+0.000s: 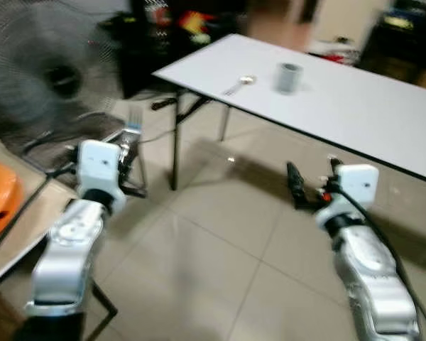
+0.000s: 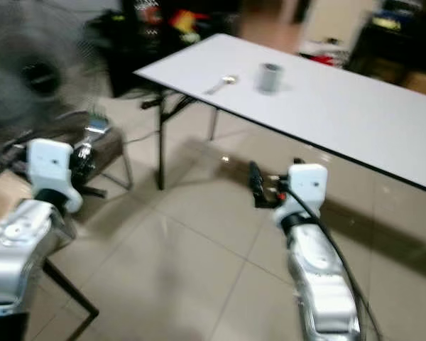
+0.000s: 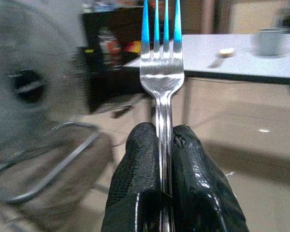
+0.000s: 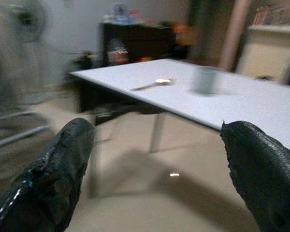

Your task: Setting the table

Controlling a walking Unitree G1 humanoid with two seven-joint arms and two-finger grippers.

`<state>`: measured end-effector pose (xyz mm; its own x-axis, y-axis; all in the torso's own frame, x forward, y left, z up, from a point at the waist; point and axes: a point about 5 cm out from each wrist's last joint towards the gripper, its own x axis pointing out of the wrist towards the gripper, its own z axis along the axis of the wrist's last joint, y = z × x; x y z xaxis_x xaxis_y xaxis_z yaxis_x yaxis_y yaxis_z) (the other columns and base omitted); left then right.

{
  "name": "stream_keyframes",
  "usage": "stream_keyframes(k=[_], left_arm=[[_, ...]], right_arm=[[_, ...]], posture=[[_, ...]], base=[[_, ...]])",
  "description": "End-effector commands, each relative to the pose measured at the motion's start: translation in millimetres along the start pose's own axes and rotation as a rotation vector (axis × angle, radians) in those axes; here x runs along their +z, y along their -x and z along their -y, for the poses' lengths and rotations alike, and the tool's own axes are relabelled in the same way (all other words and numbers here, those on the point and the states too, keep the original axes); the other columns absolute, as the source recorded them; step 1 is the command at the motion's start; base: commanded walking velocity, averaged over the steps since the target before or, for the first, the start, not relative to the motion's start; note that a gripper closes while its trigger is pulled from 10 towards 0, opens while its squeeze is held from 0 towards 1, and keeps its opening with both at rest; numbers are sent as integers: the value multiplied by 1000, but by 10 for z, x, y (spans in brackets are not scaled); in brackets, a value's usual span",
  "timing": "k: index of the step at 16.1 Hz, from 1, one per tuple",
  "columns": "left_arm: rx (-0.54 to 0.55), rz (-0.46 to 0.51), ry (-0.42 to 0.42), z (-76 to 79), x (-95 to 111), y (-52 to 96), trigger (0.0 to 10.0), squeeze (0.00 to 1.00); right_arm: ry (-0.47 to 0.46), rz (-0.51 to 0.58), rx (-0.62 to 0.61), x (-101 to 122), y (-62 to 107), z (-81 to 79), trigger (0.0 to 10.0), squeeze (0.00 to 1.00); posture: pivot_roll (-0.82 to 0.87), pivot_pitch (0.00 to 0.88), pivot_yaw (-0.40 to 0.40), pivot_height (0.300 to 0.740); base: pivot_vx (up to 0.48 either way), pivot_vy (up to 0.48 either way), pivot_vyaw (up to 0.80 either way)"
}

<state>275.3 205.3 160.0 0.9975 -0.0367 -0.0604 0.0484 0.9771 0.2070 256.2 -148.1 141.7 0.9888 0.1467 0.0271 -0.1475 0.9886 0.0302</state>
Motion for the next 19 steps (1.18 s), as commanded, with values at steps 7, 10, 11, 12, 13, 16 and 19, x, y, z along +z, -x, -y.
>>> stream_keyframes(k=[7,10,11,12,13,16,19], left_arm=[[-51,15,10,135,32,-30,10000,0],[-61,17,9,155,37,-47,10000,0],[-67,19,10,169,42,-57,10000,0],[-75,21,9,184,42,-62,10000,0],[-80,20,9,200,35,-64,10000,0],[-95,21,12,234,28,-65,10000,0],[-111,22,12,274,25,-67,10000,0]], right_arm=[[4,-9,-25,10,32,99,10000,0],[2,-6,-33,11,49,115,10000,0],[7,-5,-34,11,55,119,10000,0],[8,-5,-34,12,62,122,10000,0],[8,-6,-35,13,67,127,10000,0],[12,-12,-33,12,73,129,10000,0],[10,-12,-35,12,86,144,10000,0]], posture=[[23,0,-52,740],[19,0,-47,740],[17,0,-45,740],[15,0,-45,740],[12,0,-46,740],[10,0,-48,740],[7,0,-48,740]], base=[[342,0,-695],[340,0,-267],[341,0,0],[337,0,0],[341,0,0],[340,0,-267],[340,0,-800]])
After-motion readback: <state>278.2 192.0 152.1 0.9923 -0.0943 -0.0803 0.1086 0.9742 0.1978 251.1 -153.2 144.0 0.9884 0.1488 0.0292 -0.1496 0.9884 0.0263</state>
